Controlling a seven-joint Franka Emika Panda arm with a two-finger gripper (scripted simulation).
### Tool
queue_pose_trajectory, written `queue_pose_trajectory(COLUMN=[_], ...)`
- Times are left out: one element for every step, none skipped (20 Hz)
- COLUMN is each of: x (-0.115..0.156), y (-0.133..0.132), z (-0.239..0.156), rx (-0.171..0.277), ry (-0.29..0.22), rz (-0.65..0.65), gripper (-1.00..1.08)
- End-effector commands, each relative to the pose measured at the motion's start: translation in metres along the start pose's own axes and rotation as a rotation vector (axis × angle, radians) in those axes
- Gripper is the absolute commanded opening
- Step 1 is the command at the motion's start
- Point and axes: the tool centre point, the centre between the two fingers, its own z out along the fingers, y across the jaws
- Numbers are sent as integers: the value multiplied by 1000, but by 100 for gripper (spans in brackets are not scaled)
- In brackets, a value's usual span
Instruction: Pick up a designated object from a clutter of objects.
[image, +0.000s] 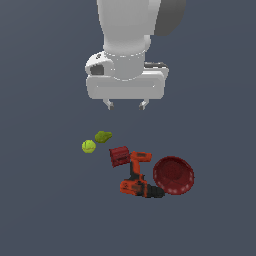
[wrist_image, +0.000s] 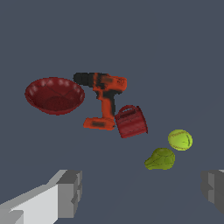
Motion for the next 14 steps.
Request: queue_pose_trajectory(x=[0, 0, 0, 1, 1, 2, 2, 3, 3, 2, 3, 3, 4, 5], y=[0, 0, -1, -1, -2, -3, -4, -5, -5, -4, -5, -5, -6, -7], z=[0, 0, -1, -1, -2, -3, -4, -4, -4, -4, -4, -3, -3, -2], rx=[0, 0, 0, 1, 1, 2, 2, 3, 3, 3, 3, 2, 2, 2], ry=[0, 1, 2, 4, 8, 11, 13, 14, 14, 14, 14, 13, 12, 11], rz=[0, -1, -2, -5, -9, -13, -16, -17, -17, -17, -17, -17, -18, -20], gripper=[28, 28, 28, 28, 28, 28, 28, 28, 28, 28, 28, 28, 28, 28])
